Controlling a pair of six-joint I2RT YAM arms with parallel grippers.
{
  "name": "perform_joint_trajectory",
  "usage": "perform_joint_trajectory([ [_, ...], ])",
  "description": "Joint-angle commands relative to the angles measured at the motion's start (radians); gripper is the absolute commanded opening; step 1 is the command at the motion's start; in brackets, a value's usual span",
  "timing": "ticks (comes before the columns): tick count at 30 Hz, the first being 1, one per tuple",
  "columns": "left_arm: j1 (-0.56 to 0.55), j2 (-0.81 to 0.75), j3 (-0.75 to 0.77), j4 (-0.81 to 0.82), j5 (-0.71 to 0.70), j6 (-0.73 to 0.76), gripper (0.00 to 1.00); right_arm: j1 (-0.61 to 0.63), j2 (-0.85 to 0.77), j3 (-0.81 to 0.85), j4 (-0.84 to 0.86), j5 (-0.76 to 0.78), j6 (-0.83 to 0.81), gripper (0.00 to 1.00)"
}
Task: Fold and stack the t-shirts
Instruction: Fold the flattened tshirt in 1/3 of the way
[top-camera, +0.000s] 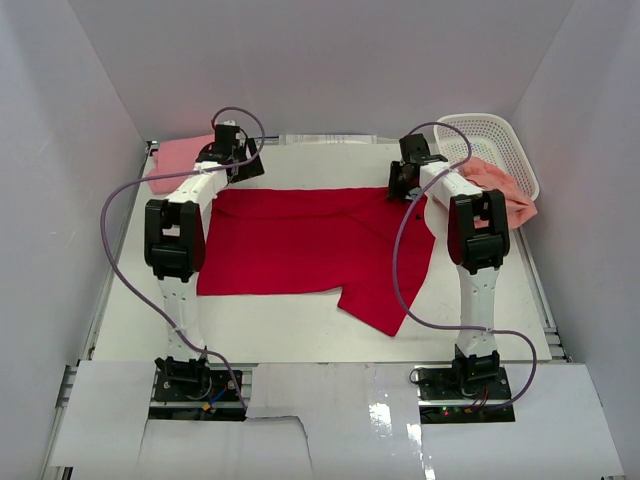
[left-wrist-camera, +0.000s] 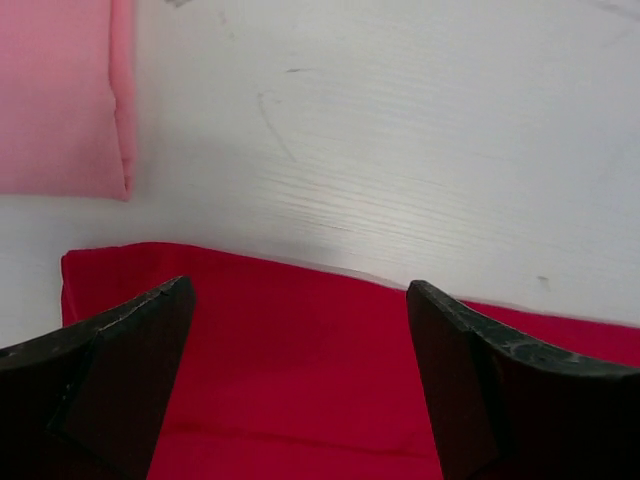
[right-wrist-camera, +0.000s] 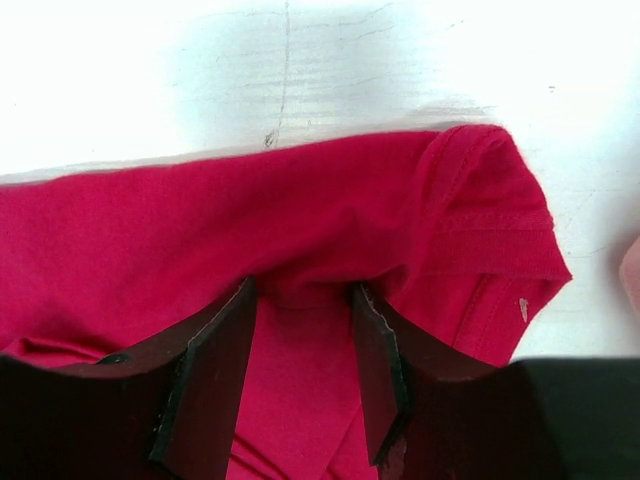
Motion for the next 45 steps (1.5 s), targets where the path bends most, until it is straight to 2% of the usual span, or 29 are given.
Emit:
perform_joint_trajectory([
  [1,-0.048,-0.206,0.029,-0.022,0.012,0.018,0.98,-0.007,-0.079,-0.001,-0.048,-0.015,-0.015,0.50],
  [4,-0.068,-0.275,-0.023,-0.025,0.113,-0.023,0.98,-0.006,-0.129,-0.019,-0.045,-0.034,-0.018,0.50],
  [7,-0.086,-0.269,-0.043,-0.023,0.251,-0.084,0.98,-0.002,-0.183,-0.058,-0.013,-0.070,-0.035,0.51],
  [12,-0.158,-0.166,-0.023,0.024,0.369,-0.141,0.97,0.002,-0.217,-0.098,0.047,-0.248,-0.084,0.54],
  [17,-0.198,-0.044,0.043,0.062,0.503,-0.205,0.96,0.002,-0.136,-0.033,0.069,-0.449,-0.133,0.55],
  [26,-0.200,0.032,0.038,0.099,0.574,-0.261,0.96,0.004,-0.007,0.043,0.113,-0.618,-0.138,0.58],
  [37,-0.200,0.029,-0.005,0.101,0.571,-0.246,0.96,0.019,0.050,0.034,0.133,-0.680,-0.130,0.56],
  [40,-0.201,0.023,-0.021,0.098,0.563,-0.238,0.96,0.019,0.058,0.034,0.132,-0.689,-0.131,0.49],
  [41,-0.200,0.020,-0.026,0.098,0.560,-0.235,0.96,0.019,0.058,0.036,0.132,-0.689,-0.131,0.39],
  [43,-0.200,0.015,-0.035,0.098,0.555,-0.230,0.96,0.019,0.049,0.025,0.130,-0.698,-0.131,0.29],
  [44,-0.200,0.015,-0.038,0.099,0.555,-0.230,0.96,0.021,0.044,0.020,0.133,-0.701,-0.131,0.20],
  [45,-0.201,0.015,-0.041,0.098,0.555,-0.230,0.96,0.021,0.032,0.008,0.135,-0.704,-0.130,0.18],
])
